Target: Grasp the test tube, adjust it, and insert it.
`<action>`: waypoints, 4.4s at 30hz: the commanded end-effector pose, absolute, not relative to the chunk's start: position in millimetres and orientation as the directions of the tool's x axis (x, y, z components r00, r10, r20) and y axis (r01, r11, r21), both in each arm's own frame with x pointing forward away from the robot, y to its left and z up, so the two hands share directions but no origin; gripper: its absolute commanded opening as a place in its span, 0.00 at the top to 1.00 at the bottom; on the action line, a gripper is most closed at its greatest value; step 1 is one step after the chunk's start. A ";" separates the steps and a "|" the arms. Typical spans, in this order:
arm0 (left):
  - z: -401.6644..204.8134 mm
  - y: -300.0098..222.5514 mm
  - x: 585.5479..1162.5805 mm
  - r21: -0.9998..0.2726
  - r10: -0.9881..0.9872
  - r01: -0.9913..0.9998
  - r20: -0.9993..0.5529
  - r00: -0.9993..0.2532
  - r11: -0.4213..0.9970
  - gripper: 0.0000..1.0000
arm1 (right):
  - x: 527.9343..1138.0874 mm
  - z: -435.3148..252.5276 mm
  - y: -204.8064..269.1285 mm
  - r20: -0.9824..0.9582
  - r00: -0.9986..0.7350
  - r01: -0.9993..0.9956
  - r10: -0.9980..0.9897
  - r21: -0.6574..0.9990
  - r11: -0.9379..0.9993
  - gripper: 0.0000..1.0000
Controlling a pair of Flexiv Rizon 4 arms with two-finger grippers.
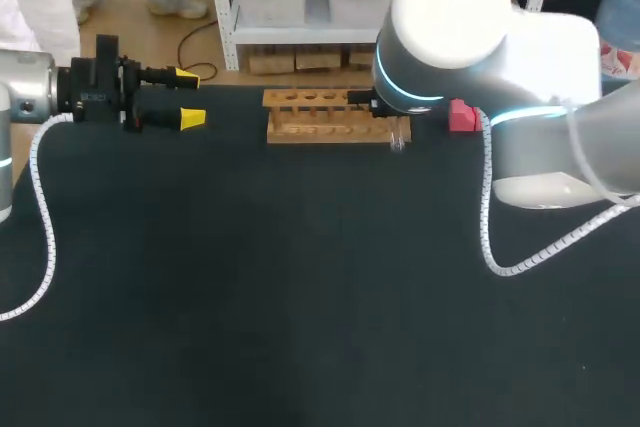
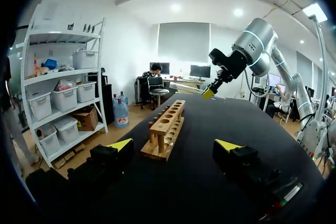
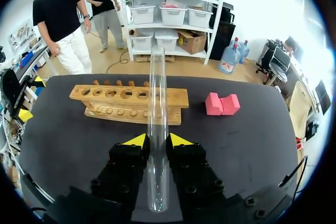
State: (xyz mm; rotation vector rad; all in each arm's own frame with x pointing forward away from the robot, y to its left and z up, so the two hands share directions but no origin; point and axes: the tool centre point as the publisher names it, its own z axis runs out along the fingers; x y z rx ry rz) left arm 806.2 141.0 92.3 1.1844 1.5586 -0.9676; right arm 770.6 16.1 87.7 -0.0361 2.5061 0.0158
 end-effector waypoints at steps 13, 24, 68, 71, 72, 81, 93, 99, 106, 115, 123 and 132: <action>91.2 141.2 806.3 -0.053 0.245 0.972 -0.963 -0.110 0.227 0.00 | 792.2 69.2 23.7 -0.568 -0.823 -0.018 -0.020 -0.009 1.000 1.00; 91.2 141.2 806.3 -0.053 0.245 0.972 -0.963 -0.110 0.227 0.00 | 803.4 60.3 26.2 -0.553 -0.833 -0.031 -0.030 -0.006 0.999 1.00; 91.2 141.2 806.3 -0.053 0.245 0.972 -0.963 -0.110 0.227 0.00 | 801.2 32.1 31.5 -0.468 -0.883 -0.052 -0.035 0.023 0.998 1.00; 91.2 141.2 806.3 -0.053 0.245 0.972 -0.963 -0.110 0.227 0.00 | 796.9 38.1 30.8 -0.476 -0.879 -0.041 -0.021 0.032 0.999 1.00; 91.2 141.2 806.3 -0.053 0.245 0.972 -0.963 -0.110 0.227 0.00 | 794.9 40.4 30.9 -0.480 -0.877 -0.037 -0.015 0.037 0.999 1.00; 91.2 141.2 806.3 -0.053 0.245 0.972 -0.963 -0.110 0.227 0.00 | 775.3 68.5 33.6 -0.518 -0.855 -0.007 0.033 0.075 0.997 1.00; 91.2 141.2 806.3 -0.053 0.245 0.972 -0.963 -0.110 0.227 0.00 | 761.4 112.7 23.5 -0.599 -0.799 -0.009 0.044 0.085 0.996 1.00; 91.2 141.2 806.3 -0.053 0.245 0.972 -0.963 -0.110 0.227 0.00 | 753.2 128.8 19.8 -0.620 -0.784 -0.016 0.037 0.080 0.997 1.00; 91.2 141.2 806.3 -0.053 0.245 0.972 -0.963 -0.110 0.227 0.00 | 747.1 133.8 21.5 -0.620 -0.785 -0.080 0.001 0.102 0.992 1.00; 91.2 141.2 806.3 -0.053 0.245 0.972 -0.963 -0.110 0.227 0.00 | 747.1 133.8 21.5 -0.620 -0.785 -0.080 0.001 0.102 0.992 1.00; 91.2 141.2 806.3 -0.053 0.245 0.972 -0.963 -0.110 0.227 0.00 | 747.1 133.8 21.5 -0.620 -0.785 -0.080 0.001 0.102 0.992 1.00; 91.2 141.2 806.3 -0.053 0.245 0.972 -0.963 -0.110 0.227 0.00 | 747.1 133.8 21.5 -0.620 -0.785 -0.080 0.001 0.102 0.992 1.00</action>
